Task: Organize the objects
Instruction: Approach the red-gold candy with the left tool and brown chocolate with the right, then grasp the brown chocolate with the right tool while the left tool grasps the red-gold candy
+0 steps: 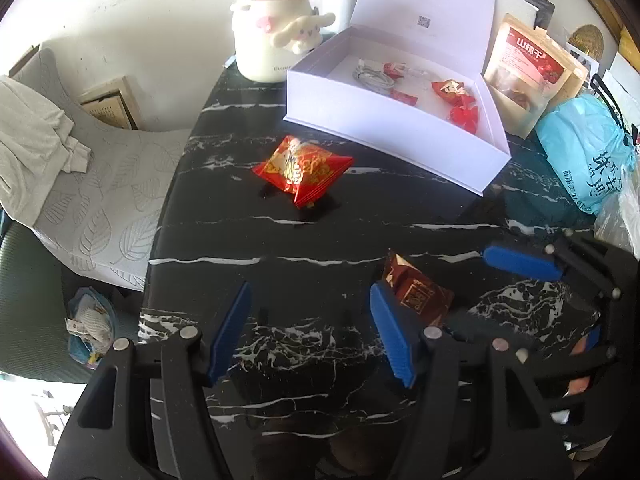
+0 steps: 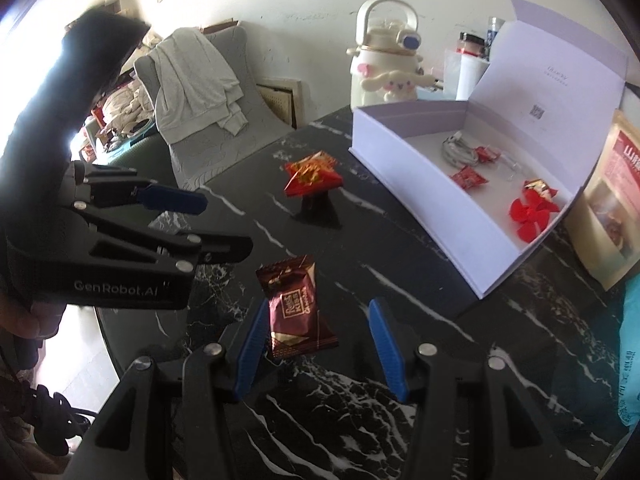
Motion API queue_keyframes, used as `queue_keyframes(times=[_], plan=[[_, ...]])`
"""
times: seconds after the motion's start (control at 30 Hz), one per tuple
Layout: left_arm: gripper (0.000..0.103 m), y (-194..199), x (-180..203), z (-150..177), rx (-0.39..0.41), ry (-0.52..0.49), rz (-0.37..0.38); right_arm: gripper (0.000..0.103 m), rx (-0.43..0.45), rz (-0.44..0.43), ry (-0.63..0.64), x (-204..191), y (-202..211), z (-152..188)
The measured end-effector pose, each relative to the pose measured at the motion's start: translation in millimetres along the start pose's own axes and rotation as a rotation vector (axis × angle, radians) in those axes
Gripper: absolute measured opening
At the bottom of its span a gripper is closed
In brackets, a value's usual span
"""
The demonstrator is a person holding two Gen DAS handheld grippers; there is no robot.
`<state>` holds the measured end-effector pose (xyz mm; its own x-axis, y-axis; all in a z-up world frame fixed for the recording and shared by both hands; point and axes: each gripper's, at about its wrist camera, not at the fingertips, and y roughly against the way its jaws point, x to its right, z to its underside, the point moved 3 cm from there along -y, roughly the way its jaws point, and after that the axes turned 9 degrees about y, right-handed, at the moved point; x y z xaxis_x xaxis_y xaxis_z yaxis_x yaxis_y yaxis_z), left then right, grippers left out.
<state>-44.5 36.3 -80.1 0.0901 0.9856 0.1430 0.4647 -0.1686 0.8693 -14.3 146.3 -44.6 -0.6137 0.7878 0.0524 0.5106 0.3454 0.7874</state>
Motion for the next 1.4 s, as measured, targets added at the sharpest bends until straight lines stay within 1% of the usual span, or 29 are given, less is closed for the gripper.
queue_keyframes(times=[0.13, 0.27, 0.6, 0.67, 0.73, 0.83, 0.97, 1.17, 1.4], plan=[[0.061, -8.9, -5.1, 0.6, -0.018, 0.012, 0.017, 0.055, -0.027, -0.022, 0.010, -6.2, -12.8, 4.8], [0.061, -14.9, -9.3, -1.3, -0.025, 0.027, 0.034, 0.055, -0.035, -0.034, 0.011, -7.4, -22.8, 4.4], [0.061, -20.6, -12.9, -17.4, -0.011, 0.038, 0.060, 0.055, -0.045, -0.011, 0.031, -8.8, -35.3, 2.1], [0.061, -21.0, -12.0, -22.1, -0.004, 0.035, 0.067, 0.050, -0.052, -0.013, 0.025, -7.6, -38.0, 1.7], [0.061, -21.9, -10.4, -27.8, 0.004, 0.027, 0.069, 0.038, -0.049, -0.010, 0.027, -7.2, -38.0, 1.0], [0.062, -25.1, -8.1, -36.0, 0.008, 0.016, 0.071, 0.033, -0.047, -0.004, 0.018, -3.6, -37.9, 0.4], [0.066, -33.3, -6.3, -47.6, 0.010, 0.015, 0.078, 0.033, -0.049, 0.010, 0.002, 3.8, -37.6, 0.8], [0.066, -46.1, -4.8, -62.6, 0.003, 0.002, 0.084, 0.033, -0.054, 0.025, -0.030, 16.0, -36.8, 2.5], [0.066, -66.8, -0.5, -75.9, -0.012, -0.028, 0.065, 0.033, -0.060, 0.033, -0.046, 24.8, -38.0, 2.1]])
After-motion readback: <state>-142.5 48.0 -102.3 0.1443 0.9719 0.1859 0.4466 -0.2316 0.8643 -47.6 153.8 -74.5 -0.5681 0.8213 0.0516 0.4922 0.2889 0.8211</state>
